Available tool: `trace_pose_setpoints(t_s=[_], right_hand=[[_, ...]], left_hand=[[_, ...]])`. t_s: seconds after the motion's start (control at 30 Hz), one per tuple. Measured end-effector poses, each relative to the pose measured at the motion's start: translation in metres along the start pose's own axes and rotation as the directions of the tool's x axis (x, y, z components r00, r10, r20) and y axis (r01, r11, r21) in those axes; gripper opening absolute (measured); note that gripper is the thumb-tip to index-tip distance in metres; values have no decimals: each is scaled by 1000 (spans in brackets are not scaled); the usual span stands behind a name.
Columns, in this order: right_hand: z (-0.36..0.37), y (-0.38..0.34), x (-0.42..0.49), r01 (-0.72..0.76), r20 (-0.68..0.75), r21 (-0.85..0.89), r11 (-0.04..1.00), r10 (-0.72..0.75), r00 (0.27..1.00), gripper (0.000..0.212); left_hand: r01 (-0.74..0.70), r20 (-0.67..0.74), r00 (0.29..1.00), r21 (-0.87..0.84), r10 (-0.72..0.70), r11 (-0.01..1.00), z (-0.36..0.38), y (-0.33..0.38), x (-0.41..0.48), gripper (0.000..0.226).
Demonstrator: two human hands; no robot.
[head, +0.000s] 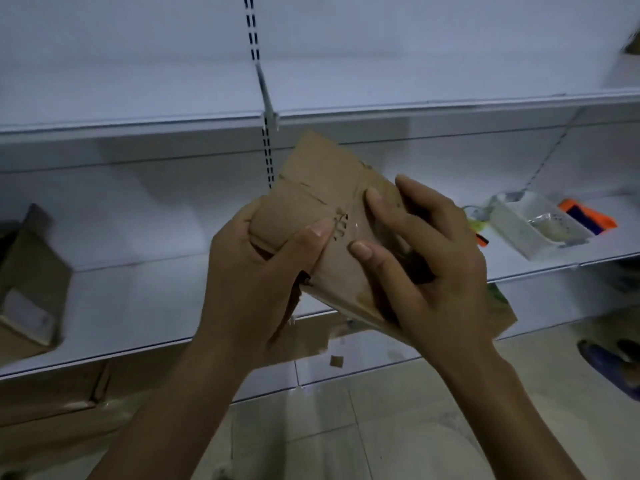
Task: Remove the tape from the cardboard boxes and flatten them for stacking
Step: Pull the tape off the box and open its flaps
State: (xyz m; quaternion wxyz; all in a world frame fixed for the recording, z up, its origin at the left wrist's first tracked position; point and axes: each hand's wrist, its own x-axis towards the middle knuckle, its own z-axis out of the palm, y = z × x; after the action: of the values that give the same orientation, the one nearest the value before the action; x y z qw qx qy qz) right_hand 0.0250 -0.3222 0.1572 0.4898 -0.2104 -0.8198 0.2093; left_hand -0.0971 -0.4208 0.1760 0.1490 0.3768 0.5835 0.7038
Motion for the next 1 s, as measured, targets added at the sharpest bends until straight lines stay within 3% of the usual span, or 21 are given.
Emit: trace_pose_setpoints(t_s=[0.13, 0.33, 0.43, 0.5, 0.63, 0.73, 0.8, 0.9, 1.0], right_hand=[[-31, -10, 2, 84, -79, -26, 996, -85, 993, 44], [-56, -14, 9, 199, -300, 15, 980, -185, 936, 21], [-60, -8, 8, 206, -283, 20, 978, -192, 940, 20], [-59, -3, 4, 200, -231, 0, 980, -195, 953, 22], [-57, 5, -4, 84, -181, -121, 989, -105, 978, 22], [-66, 11, -4, 4, -154, 10, 1000, -2, 988, 18], [-75, 12, -6, -5, -162, 124, 992, 25, 986, 19], [-81, 8, -12, -54, -182, 50, 997, 62, 981, 28], [-88, 6, -15, -141, -209, 43, 989, 147, 967, 20]], left_hand=[[-49, -70, 996, 0, 49, 999, 28, 27, -13, 23], [-134, -270, 955, -15, 125, 991, 73, 51, -40, 24], [-153, -338, 930, -6, 142, 988, 88, 51, -51, 18], [-160, -354, 922, 29, 160, 987, 95, 47, -56, 27], [-134, -363, 917, 108, 165, 985, 106, 42, -62, 17], [-106, -354, 922, 157, 156, 982, 111, 35, -65, 9], [-148, -334, 916, 239, 224, 960, 117, 33, -66, 6], [-231, -255, 907, 363, 335, 903, 127, 28, -68, 16], [-304, -173, 888, 475, 426, 826, 133, 18, -72, 24]])
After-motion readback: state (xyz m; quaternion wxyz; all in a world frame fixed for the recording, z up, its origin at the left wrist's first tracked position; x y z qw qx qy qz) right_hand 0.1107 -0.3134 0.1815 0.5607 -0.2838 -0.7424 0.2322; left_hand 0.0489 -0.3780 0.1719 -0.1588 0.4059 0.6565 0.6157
